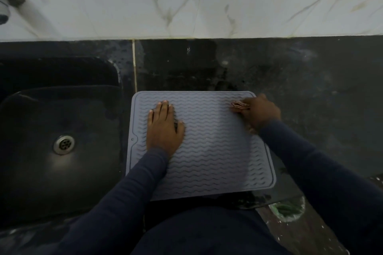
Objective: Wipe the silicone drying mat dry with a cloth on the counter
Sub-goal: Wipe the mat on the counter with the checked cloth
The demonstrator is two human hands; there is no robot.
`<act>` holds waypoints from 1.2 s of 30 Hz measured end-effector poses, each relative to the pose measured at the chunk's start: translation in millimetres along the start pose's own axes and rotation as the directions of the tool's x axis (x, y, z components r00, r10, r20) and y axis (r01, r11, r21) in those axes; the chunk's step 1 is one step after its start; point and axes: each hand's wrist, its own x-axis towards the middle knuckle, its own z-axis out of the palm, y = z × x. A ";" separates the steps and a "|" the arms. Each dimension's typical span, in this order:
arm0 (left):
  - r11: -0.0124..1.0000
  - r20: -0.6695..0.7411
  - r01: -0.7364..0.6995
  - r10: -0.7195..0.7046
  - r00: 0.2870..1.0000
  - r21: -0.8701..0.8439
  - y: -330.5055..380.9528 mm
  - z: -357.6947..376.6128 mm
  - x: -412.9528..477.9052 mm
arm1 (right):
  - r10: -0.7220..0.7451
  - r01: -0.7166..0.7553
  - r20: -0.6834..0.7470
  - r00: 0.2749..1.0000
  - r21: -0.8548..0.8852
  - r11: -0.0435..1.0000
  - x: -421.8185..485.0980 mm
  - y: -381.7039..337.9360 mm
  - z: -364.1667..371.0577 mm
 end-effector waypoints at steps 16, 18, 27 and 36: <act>0.598 -0.045 0.173 -0.332 0.942 -0.783 -4.0 -22.9 -2.6 | -0.401 0.401 0.031 0.916 0.005 0.916 -33.7 -138.4 25.8; 0.683 -0.055 0.172 -0.298 0.953 -0.710 -3.7 -20.9 -4.2 | -0.349 0.349 0.037 0.937 -0.004 0.937 -28.1 -100.3 18.0; 0.873 -0.095 0.122 -0.188 0.978 -0.472 -4.4 -9.1 0.5 | -0.449 0.444 0.040 0.892 0.096 0.891 -30.0 -133.7 6.4; 0.985 -0.111 0.028 -0.048 0.993 -0.171 -5.1 -5.0 0.9 | -0.273 0.272 0.069 0.959 0.024 0.962 -16.9 -70.2 11.6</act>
